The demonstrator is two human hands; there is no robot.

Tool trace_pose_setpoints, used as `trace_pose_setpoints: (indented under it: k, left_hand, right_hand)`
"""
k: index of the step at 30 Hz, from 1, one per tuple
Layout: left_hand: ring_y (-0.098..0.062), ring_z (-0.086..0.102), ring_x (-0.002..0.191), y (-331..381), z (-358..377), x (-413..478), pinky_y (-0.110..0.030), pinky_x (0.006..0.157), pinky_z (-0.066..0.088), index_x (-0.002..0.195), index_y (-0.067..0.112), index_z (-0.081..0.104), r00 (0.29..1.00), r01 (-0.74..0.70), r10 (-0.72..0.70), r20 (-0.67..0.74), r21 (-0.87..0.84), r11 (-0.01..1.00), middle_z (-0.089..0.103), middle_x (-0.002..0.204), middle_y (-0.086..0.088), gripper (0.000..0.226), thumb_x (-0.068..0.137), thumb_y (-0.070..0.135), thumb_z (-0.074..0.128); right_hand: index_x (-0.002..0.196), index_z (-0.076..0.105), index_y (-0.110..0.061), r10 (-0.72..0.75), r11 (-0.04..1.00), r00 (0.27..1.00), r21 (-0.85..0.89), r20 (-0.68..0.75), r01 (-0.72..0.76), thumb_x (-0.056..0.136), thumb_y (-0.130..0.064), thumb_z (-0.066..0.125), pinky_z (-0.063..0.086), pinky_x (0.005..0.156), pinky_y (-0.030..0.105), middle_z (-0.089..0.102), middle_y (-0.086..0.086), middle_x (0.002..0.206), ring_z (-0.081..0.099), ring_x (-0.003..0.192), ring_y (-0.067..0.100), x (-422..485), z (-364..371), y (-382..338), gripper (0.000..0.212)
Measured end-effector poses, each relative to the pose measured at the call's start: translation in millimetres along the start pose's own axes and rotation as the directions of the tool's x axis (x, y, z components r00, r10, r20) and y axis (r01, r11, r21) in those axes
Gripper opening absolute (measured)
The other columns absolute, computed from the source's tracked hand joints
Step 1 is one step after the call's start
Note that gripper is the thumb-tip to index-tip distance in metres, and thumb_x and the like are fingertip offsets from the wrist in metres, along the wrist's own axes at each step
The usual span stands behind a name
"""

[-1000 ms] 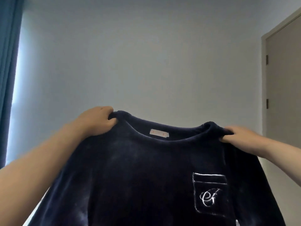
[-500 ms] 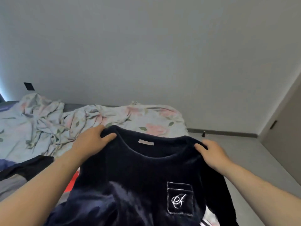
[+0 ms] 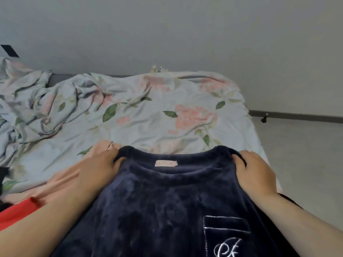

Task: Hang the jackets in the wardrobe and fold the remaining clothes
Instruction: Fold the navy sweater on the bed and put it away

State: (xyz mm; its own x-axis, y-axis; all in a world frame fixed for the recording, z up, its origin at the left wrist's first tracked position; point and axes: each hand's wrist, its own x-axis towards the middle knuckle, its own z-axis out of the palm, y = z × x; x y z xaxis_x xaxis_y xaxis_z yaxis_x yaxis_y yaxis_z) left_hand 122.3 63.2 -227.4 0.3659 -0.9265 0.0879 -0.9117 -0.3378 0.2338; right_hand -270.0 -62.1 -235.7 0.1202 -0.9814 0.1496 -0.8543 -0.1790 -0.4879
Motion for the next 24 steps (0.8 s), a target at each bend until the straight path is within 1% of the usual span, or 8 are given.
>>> trace_pose_setpoints:
  k: [2,4,8,12,18,20,22,24]
  left_hand:
    - [-0.026,0.059,0.076,-3.1,1.5,29.5,-0.038,0.063,0.047,0.083,0.024,0.049,0.997,-0.064,0.067,-0.042,0.075,0.995,0.057,0.078,0.004,0.03,0.092,0.052,0.043]
    - [-0.03,0.061,0.075,-3.7,6.9,65.1,-0.036,0.059,0.043,0.08,0.019,0.051,0.989,-0.105,0.118,-0.091,0.139,0.985,0.059,0.077,0.001,0.032,0.093,0.048,0.047]
    - [-0.035,0.063,0.079,-7.1,20.7,144.6,-0.036,0.059,0.04,0.084,0.015,0.053,0.965,-0.144,0.172,-0.2,0.147,0.979,0.065,0.087,-0.01,0.03,0.094,0.044,0.051]
    - [-0.039,0.062,0.087,-8.0,34.3,211.1,-0.042,0.069,0.045,0.094,0.014,0.055,0.949,-0.163,0.199,-0.243,0.159,0.974,0.067,0.098,-0.017,0.027,0.096,0.04,0.049]
    - [-0.04,0.062,0.085,-17.4,44.6,239.3,-0.041,0.066,0.043,0.09,0.018,0.046,0.949,-0.133,0.174,-0.262,0.166,0.977,0.066,0.095,-0.019,0.027,0.097,0.044,0.046]
    - [-0.04,0.061,0.084,-17.3,43.8,240.2,-0.041,0.066,0.043,0.09,0.017,0.047,0.952,-0.134,0.172,-0.252,0.162,0.978,0.065,0.094,-0.02,0.029,0.097,0.045,0.046]
    - [-0.04,0.061,0.083,-16.7,43.1,239.6,-0.042,0.066,0.044,0.088,0.018,0.047,0.955,-0.132,0.168,-0.243,0.156,0.979,0.065,0.093,-0.02,0.029,0.096,0.045,0.045]
    - [-0.039,0.061,0.08,-17.7,43.9,238.8,-0.042,0.065,0.046,0.086,0.019,0.045,0.953,-0.133,0.169,-0.251,0.152,0.979,0.065,0.091,-0.019,0.028,0.096,0.045,0.046]
  right_hand:
    - [0.08,0.058,-0.027,-0.06,0.997,0.996,-0.054,-0.06,0.057,0.099,-0.042,0.04,0.032,0.055,0.031,0.051,-0.011,0.076,0.048,0.072,0.017,29.3,7.9,-0.4,0.03]
    - [0.083,0.058,-0.024,-0.113,0.989,0.989,-0.108,-0.092,0.103,0.099,-0.041,0.04,0.033,0.058,0.032,0.049,-0.01,0.077,0.045,0.073,0.018,60.5,15.5,-1.2,0.03]
    - [0.079,0.051,-0.027,-0.222,0.961,0.971,-0.185,-0.086,0.203,0.099,-0.044,0.037,0.029,0.06,0.033,0.053,-0.005,0.079,0.048,0.076,0.022,115.9,29.3,-0.5,0.03]
    - [0.086,0.058,-0.019,-0.302,0.923,0.952,-0.27,-0.059,0.275,0.098,-0.046,0.036,0.031,0.062,0.034,0.063,0.005,0.089,0.057,0.086,0.032,165.5,43.5,0.2,0.037]
    - [0.083,0.05,-0.022,-0.231,0.922,0.973,-0.323,-0.016,0.214,0.101,-0.044,0.038,0.03,0.061,0.035,0.065,0.009,0.094,0.046,0.078,0.026,190.2,42.1,-13.4,0.031]
    - [0.097,0.056,-0.014,-0.217,0.889,0.975,-0.404,0.039,0.214,0.102,-0.042,0.038,0.04,0.07,0.041,0.062,0.014,0.105,0.052,0.089,0.032,180.7,29.1,-26.7,0.033]
    - [0.121,0.054,-0.008,-0.321,0.841,0.947,-0.46,0.001,0.286,0.099,-0.046,0.037,0.039,0.087,0.045,0.058,0.015,0.119,0.053,0.106,0.037,157.1,14.2,-41.1,0.048]
    - [0.133,0.05,-0.01,-0.38,0.867,0.925,-0.341,0.016,0.362,0.094,-0.062,0.026,0.038,0.1,0.046,0.055,0.012,0.133,0.05,0.121,0.033,112.8,6.1,-56.3,0.069]
